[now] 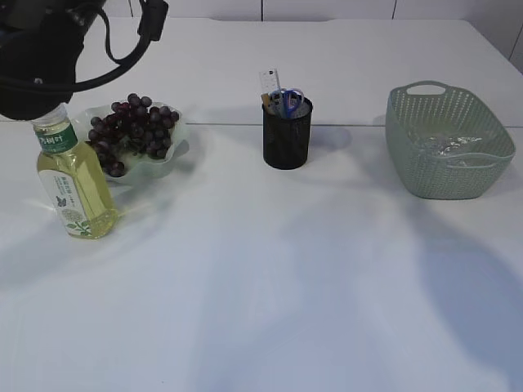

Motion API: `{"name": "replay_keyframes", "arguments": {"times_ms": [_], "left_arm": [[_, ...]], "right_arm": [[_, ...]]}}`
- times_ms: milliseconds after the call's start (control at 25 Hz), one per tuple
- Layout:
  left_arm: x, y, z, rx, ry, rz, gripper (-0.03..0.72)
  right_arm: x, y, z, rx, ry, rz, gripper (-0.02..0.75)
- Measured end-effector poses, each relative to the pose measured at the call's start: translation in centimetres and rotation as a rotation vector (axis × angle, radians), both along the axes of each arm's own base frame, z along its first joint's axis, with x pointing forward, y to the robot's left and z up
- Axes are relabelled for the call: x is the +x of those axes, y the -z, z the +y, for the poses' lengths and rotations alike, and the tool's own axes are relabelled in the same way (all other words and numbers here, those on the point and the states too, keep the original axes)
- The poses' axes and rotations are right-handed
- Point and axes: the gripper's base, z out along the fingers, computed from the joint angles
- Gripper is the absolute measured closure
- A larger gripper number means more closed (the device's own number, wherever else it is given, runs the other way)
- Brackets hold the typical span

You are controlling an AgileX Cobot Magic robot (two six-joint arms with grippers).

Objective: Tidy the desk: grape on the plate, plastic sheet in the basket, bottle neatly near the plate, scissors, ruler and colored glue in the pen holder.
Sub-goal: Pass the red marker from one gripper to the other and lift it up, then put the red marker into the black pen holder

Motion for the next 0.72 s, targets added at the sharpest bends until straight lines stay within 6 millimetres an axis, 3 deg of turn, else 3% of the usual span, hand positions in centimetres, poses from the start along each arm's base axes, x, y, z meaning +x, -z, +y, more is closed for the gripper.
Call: {"name": "replay_keyframes", "arguments": {"times_ms": [360, 720], "left_arm": [[0.9, 0.1, 1.5, -0.020, -0.054, 0.027, 0.592], [1.4, 0.6, 1.2, 0.025, -0.057, 0.108, 0.594]], "right_arm": [[0.2, 0.0, 0.0, -0.047, 0.063, -0.229, 0.318], [0.5, 0.3, -0.1, -0.144, 0.145, -0.511, 0.318]]}}
